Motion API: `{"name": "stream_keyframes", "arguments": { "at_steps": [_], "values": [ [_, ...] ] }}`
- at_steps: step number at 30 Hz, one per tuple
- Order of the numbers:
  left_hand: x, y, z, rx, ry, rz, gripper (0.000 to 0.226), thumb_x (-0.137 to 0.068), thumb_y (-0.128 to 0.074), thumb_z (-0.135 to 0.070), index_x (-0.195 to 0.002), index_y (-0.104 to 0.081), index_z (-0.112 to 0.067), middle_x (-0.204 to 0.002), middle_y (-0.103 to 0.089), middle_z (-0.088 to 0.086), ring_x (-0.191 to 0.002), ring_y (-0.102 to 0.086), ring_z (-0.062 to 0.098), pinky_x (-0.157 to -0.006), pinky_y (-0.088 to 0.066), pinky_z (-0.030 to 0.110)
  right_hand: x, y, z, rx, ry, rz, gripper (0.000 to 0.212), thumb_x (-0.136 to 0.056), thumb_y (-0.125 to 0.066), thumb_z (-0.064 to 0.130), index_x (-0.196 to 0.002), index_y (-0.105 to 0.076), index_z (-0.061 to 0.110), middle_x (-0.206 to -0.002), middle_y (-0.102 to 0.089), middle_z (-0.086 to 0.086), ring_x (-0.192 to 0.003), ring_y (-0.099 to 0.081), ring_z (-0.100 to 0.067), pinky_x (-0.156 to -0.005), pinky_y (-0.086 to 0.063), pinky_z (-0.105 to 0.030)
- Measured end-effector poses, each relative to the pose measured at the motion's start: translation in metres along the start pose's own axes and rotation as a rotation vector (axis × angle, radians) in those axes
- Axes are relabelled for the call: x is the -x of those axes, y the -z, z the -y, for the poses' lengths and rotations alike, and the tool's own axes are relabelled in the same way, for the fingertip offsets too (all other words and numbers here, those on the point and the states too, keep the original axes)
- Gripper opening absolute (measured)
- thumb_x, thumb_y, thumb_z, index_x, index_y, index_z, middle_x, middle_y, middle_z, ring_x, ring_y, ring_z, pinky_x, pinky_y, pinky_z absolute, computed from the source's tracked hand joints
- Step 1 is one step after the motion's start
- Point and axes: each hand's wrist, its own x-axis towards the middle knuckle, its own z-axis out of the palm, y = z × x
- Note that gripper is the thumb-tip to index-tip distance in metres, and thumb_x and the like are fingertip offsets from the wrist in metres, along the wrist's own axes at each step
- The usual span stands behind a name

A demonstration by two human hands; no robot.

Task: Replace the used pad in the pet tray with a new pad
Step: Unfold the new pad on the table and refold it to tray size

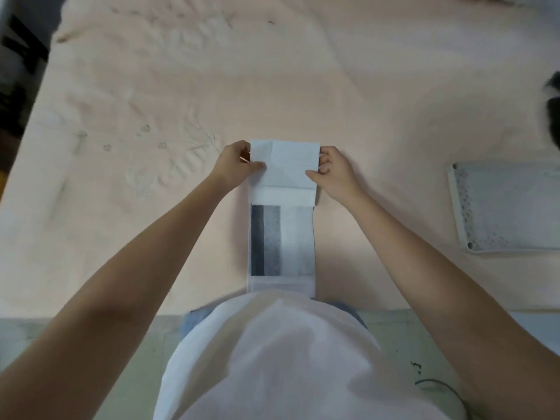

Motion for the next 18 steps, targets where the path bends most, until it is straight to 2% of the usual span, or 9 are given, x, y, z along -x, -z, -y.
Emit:
{"name": "stream_keyframes", "arguments": {
  "at_steps": [3, 5, 8, 12, 16, 18],
  "values": [
    [-0.015, 0.002, 0.008, -0.023, 0.041, 0.028, 0.024, -0.077, -0.073, -0.006, -0.071, -0.052, -0.014, -0.073, -0.057, 0.002, -0.072, -0.056, 0.022, -0.063, -0.050, 0.031, -0.016, 0.000, -0.005, 0.036, -0.021, 0.031, 0.039, -0.077, -0.071, 0.001, -0.112, -0.055, 0.007, -0.082, -0.059, 0.003, -0.065, -0.055, -0.003, -0.061, -0.043, -0.009],
    [-0.020, 0.001, 0.014, -0.075, 0.061, 0.029, 0.022, -0.077, -0.074, -0.009, -0.073, -0.054, -0.015, -0.073, -0.057, -0.001, -0.071, -0.056, 0.022, -0.069, -0.049, 0.033, -0.019, 0.001, -0.009, 0.075, -0.029, 0.041, 0.038, -0.076, -0.072, 0.003, -0.110, -0.056, 0.010, -0.077, -0.056, 0.009, -0.064, -0.054, -0.001, -0.059, -0.042, -0.005],
    [-0.028, -0.002, 0.020, -0.130, 0.088, 0.025, 0.019, -0.078, -0.074, -0.014, -0.078, -0.056, -0.015, -0.070, -0.055, -0.008, -0.072, -0.053, 0.017, -0.069, -0.043, 0.027, -0.024, -0.001, -0.012, 0.097, -0.045, 0.065, 0.036, -0.076, -0.073, 0.005, -0.104, -0.055, 0.020, -0.074, -0.057, 0.011, -0.066, -0.056, 0.001, -0.058, -0.042, -0.002],
    [-0.034, -0.007, 0.025, -0.186, 0.095, 0.022, 0.020, -0.079, -0.073, -0.016, -0.077, -0.053, -0.017, -0.068, -0.051, -0.010, -0.072, -0.049, 0.016, -0.068, -0.037, 0.024, -0.029, -0.003, -0.015, 0.117, -0.056, 0.072, 0.035, -0.076, -0.072, 0.003, -0.101, -0.053, 0.018, -0.071, -0.056, 0.010, -0.055, -0.053, 0.011, -0.055, -0.039, -0.001],
    [-0.037, -0.009, 0.026, -0.216, 0.102, 0.021, 0.028, -0.079, -0.071, -0.019, -0.067, -0.047, -0.025, -0.067, -0.049, -0.011, -0.069, -0.049, 0.017, -0.062, -0.037, 0.025, -0.031, -0.004, -0.019, 0.150, -0.085, 0.077, 0.033, -0.077, -0.073, 0.007, -0.102, -0.053, 0.015, -0.073, -0.057, 0.008, -0.061, -0.055, 0.000, -0.056, -0.041, -0.005],
    [-0.037, -0.010, 0.027, -0.240, 0.103, 0.022, 0.024, -0.079, -0.071, -0.021, -0.070, -0.049, -0.024, -0.069, -0.051, -0.010, -0.073, -0.052, 0.018, -0.065, -0.039, 0.027, -0.031, -0.005, -0.018, 0.163, -0.102, 0.078, 0.035, -0.077, -0.073, 0.008, -0.107, -0.054, 0.011, -0.074, -0.057, 0.006, -0.063, -0.055, -0.004, -0.060, -0.043, -0.011]
  ]
}}
